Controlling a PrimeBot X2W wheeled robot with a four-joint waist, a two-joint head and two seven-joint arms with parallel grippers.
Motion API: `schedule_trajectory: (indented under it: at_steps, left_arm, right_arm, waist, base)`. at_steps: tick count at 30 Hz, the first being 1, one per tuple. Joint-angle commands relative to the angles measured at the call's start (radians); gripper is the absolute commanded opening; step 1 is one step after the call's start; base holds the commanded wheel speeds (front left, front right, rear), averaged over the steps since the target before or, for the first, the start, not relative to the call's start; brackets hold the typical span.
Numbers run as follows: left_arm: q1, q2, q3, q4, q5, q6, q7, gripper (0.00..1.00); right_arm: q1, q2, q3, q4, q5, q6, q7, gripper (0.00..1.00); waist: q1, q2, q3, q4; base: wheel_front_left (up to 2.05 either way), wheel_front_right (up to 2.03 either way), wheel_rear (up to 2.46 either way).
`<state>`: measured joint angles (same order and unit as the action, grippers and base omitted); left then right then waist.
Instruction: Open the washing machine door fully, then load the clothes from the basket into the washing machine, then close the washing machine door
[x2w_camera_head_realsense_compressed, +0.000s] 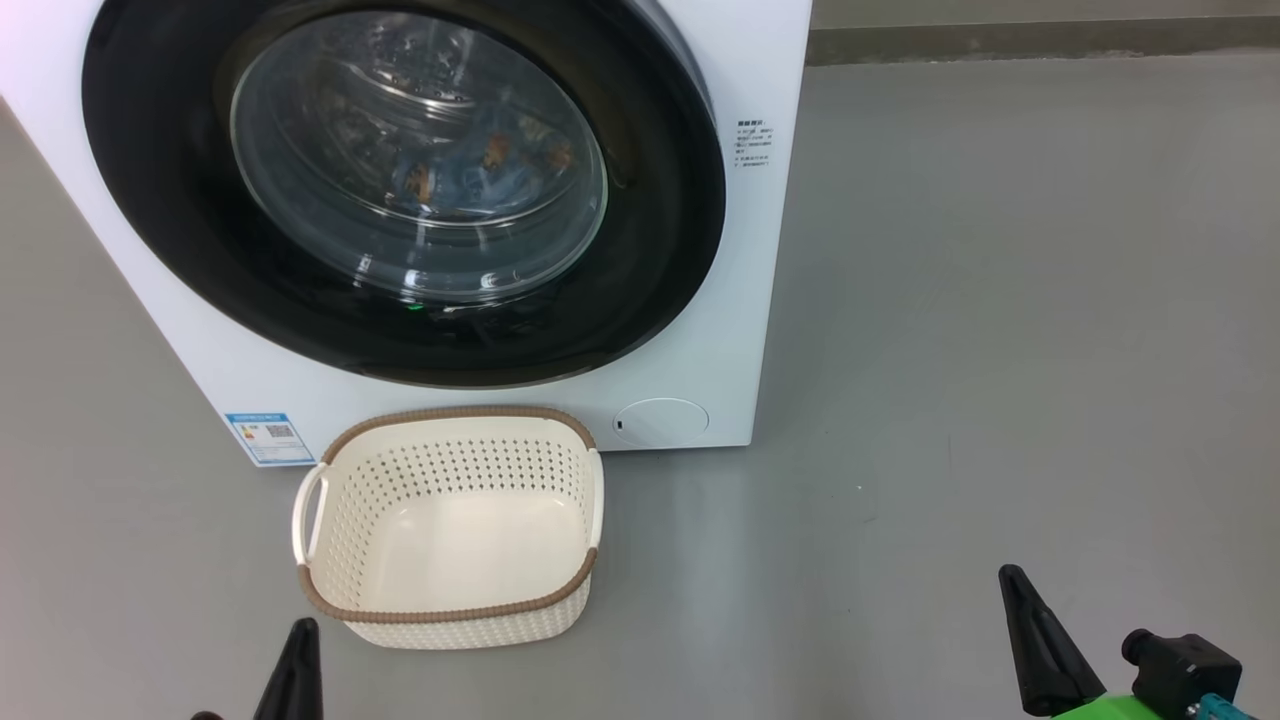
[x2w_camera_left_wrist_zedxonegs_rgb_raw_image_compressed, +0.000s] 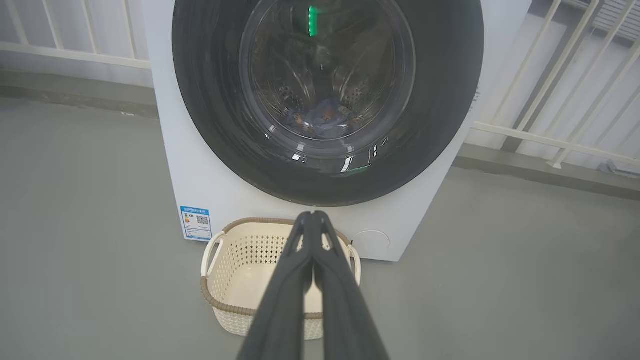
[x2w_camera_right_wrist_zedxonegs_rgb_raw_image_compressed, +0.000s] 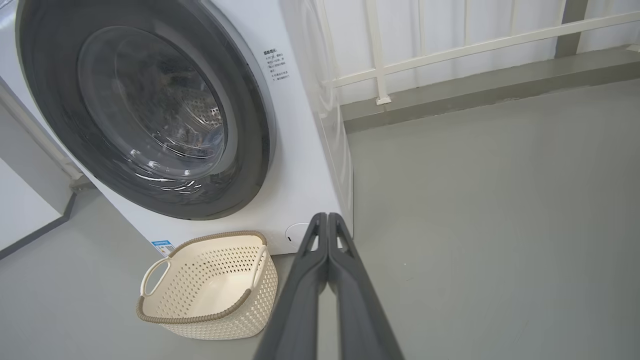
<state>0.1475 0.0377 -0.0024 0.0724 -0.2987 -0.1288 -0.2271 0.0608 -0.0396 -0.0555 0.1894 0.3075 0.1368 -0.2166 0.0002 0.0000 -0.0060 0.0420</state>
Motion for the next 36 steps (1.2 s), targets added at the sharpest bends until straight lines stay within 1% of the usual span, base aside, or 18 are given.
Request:
schedule_trajectory:
  at_steps: [1,36]
  left_arm:
    - [-0.032,0.015,0.005,-0.017,-0.032,0.001,0.007,0.00]
    - [-0.101,0.030,0.018,0.043,-0.445,-0.001,0.093,0.00]
  right_arm:
    - [-0.034,-0.006,-0.005,-0.020,0.026,-0.001,0.005,0.00]
    - [-0.076,-0.007,-0.022,0.003,0.420,-0.002,0.106,0.00]
  waist:
    - [-0.0001,0.0000,0.000,0.000]
    - [-0.0001,0.0000,0.003,-0.013]
  base:
    - [0.00,0.00,0.00]
    - [0.00,0.00,0.00]
